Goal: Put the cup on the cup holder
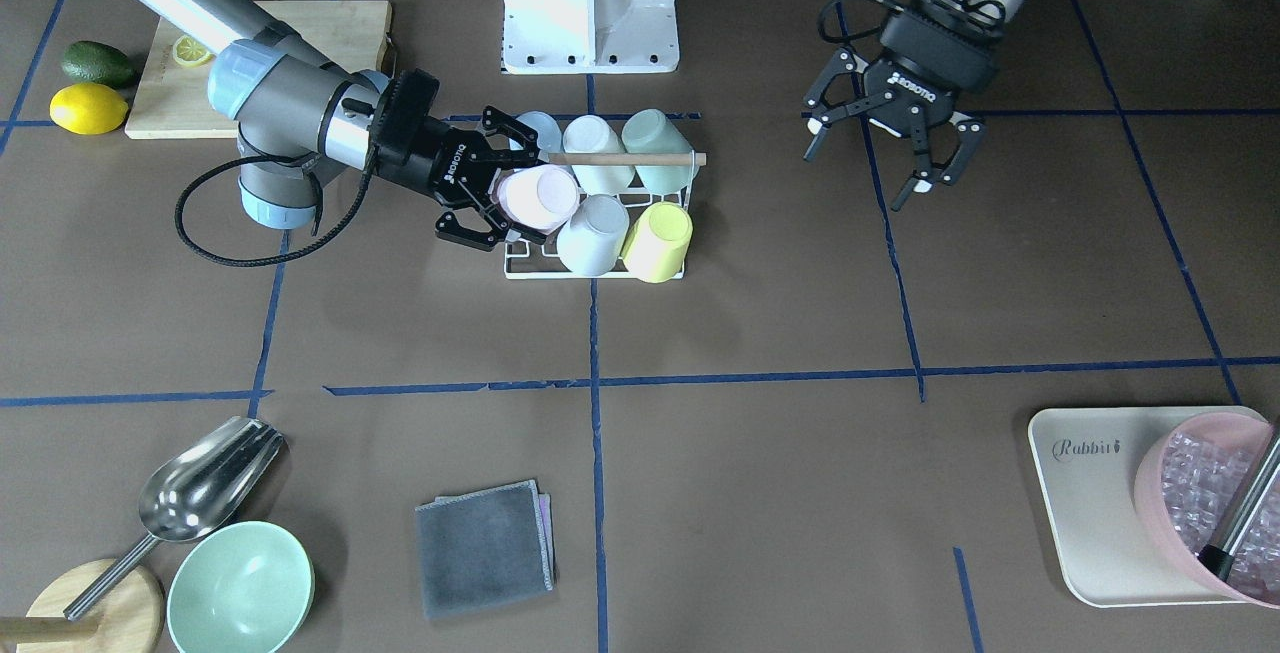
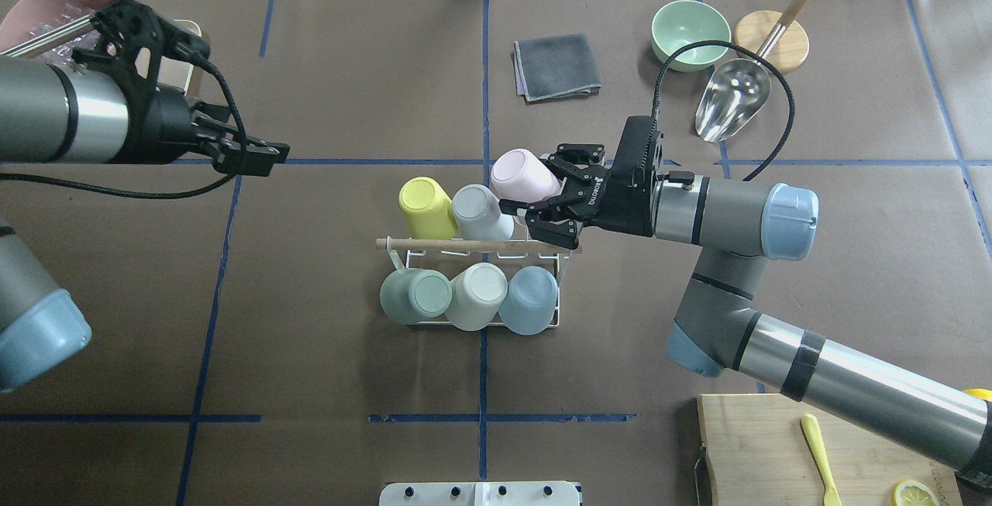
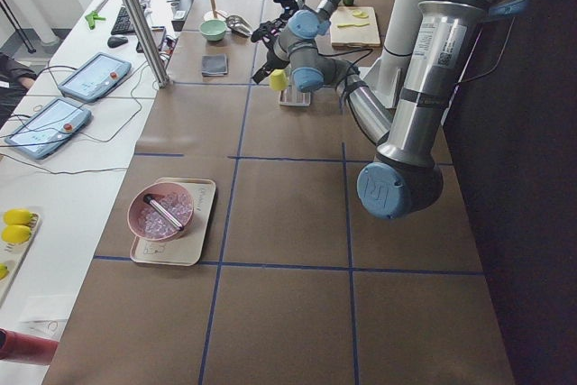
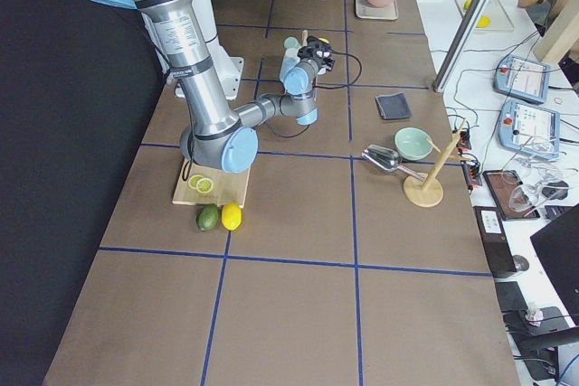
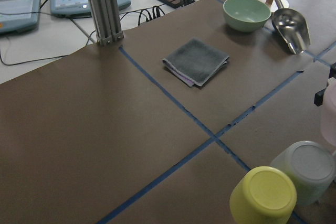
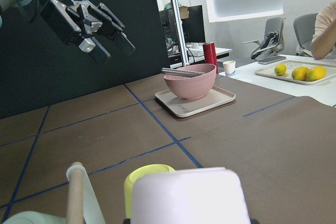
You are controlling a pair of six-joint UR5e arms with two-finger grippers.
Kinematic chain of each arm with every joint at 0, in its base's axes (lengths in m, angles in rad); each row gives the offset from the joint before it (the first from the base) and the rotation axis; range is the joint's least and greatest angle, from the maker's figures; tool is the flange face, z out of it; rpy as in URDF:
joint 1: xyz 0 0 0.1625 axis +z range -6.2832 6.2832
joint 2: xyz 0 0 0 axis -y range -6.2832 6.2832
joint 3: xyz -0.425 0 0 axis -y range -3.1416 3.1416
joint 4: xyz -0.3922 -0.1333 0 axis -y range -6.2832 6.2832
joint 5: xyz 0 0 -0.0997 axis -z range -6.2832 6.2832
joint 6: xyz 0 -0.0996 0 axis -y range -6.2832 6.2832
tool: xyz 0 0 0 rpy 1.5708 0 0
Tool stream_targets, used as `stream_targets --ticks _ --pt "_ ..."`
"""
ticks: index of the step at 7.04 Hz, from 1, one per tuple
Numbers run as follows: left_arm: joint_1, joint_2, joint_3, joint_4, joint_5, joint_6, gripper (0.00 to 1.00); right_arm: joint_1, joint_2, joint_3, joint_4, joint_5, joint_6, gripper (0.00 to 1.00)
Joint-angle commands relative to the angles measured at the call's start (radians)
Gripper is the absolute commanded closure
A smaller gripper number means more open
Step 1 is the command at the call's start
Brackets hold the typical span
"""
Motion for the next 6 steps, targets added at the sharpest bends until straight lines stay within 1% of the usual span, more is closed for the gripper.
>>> stream_targets --ticks 1,2,3,4,5,6 --pt "-0.196 0.023 0.042 0.173 -0.204 0.000 0.00 -0.005 -0.002 0.000 0.003 0.002 0.003 0.77" --pt "-0.278 0.028 0.087 0.269 -0.285 0.005 0.00 -0.003 -0.005 0.000 0.006 0.003 0.008 0.71" --pt "-0.339 0.029 0.113 0.379 -0.335 0.006 0.00 -0.002 -0.014 0.002 0.007 0.006 0.012 0.01" --pt "-0.374 0.034 0.142 0.468 -0.355 0.016 0.00 0.001 -0.019 0.008 0.006 0.009 0.014 0.00" --pt "-0.411 0.055 0.180 0.477 -0.352 0.076 0.00 0.000 -0.020 0.010 0.004 0.009 0.014 0.00" --pt "-0.457 0.131 0.193 0.471 -0.349 0.192 0.00 0.001 -0.022 0.011 0.001 0.009 0.015 0.00"
